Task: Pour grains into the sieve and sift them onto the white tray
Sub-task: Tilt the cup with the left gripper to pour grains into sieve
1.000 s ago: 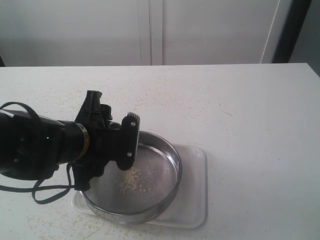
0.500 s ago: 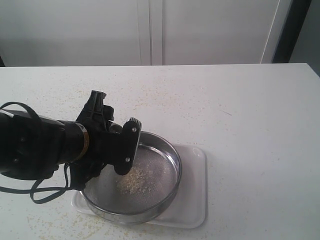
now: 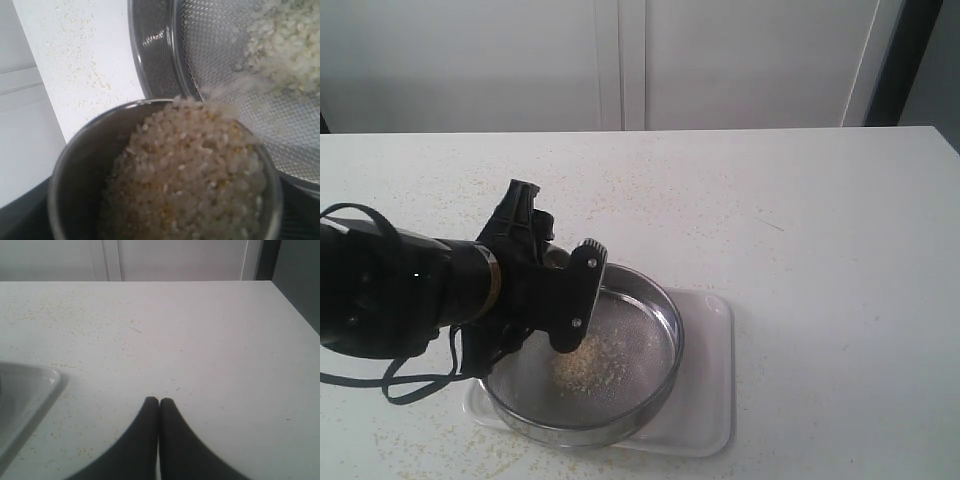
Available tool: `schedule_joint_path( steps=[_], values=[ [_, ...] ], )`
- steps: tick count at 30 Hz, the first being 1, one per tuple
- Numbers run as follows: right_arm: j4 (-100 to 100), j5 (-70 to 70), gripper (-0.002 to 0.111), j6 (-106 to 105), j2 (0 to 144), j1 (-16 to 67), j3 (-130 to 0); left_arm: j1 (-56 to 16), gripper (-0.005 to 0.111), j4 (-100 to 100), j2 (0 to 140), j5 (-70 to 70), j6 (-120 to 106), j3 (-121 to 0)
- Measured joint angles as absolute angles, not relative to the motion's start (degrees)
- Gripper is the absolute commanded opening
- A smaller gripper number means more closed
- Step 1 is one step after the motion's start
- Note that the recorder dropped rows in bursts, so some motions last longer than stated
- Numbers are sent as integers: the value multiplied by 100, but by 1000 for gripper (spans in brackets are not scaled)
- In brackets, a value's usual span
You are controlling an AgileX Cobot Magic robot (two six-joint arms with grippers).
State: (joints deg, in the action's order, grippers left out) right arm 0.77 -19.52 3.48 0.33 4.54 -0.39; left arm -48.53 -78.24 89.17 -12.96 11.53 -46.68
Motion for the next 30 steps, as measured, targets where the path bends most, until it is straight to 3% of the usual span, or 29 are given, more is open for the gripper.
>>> schedule_joint_path(
  steps=[30],
  values=[
    [77,-1952,0,348,33,454,-39,-4853,0,-7778,8917,-1398,123,-4820]
  ],
)
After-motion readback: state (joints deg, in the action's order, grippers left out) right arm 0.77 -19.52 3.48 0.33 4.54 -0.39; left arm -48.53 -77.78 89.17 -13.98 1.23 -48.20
